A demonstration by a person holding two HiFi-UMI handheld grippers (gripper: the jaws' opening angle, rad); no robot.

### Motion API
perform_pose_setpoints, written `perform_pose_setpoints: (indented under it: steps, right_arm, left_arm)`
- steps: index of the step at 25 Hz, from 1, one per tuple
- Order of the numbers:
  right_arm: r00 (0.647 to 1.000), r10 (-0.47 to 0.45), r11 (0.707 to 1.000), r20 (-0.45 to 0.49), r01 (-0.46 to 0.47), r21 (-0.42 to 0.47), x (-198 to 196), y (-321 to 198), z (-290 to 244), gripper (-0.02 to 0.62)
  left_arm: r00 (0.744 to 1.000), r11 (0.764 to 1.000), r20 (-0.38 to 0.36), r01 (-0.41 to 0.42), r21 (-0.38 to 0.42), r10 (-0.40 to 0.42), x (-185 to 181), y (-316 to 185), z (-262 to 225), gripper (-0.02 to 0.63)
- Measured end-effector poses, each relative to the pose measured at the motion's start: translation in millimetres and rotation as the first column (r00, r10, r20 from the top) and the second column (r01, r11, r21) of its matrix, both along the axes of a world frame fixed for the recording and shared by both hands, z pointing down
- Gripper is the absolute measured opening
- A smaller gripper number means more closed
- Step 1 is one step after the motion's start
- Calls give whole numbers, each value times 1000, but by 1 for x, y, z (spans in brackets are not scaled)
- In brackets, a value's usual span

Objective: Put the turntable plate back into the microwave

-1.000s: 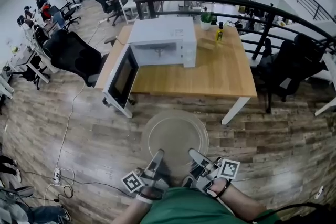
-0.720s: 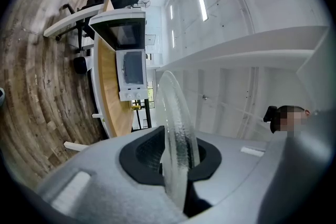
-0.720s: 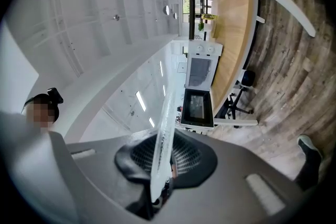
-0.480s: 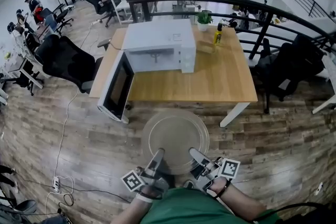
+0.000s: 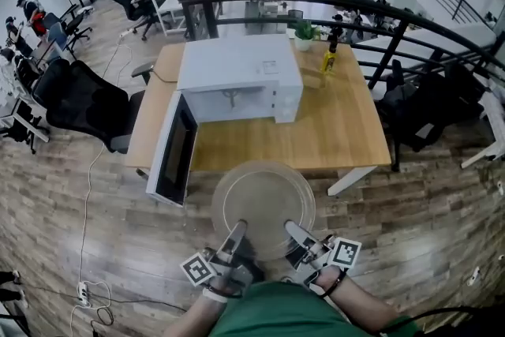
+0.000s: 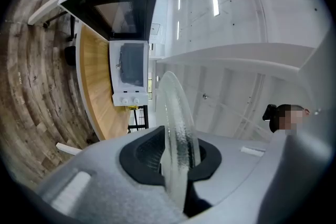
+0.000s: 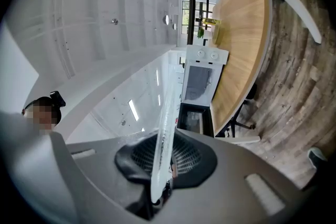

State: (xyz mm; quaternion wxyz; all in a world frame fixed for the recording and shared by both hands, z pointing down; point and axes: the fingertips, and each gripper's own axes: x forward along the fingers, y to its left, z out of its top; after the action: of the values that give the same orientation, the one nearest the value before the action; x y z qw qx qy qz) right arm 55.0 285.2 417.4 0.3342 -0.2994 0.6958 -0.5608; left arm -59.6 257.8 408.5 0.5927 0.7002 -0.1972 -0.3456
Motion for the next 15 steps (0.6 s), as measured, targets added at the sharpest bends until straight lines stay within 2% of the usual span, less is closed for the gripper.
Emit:
perform_pose_setpoints:
  steps: [7, 15]
  right_arm:
    - [999, 33, 999, -1, -33, -1, -25, -44, -2, 39]
    - [999, 42, 999, -12, -42, -2, -59, -73, -3, 38]
  left_arm:
    - [1000, 1000, -5, -27, 7, 27, -24, -48, -3, 43]
    - [999, 1000, -21, -31, 2, 31, -59, -76, -1, 43]
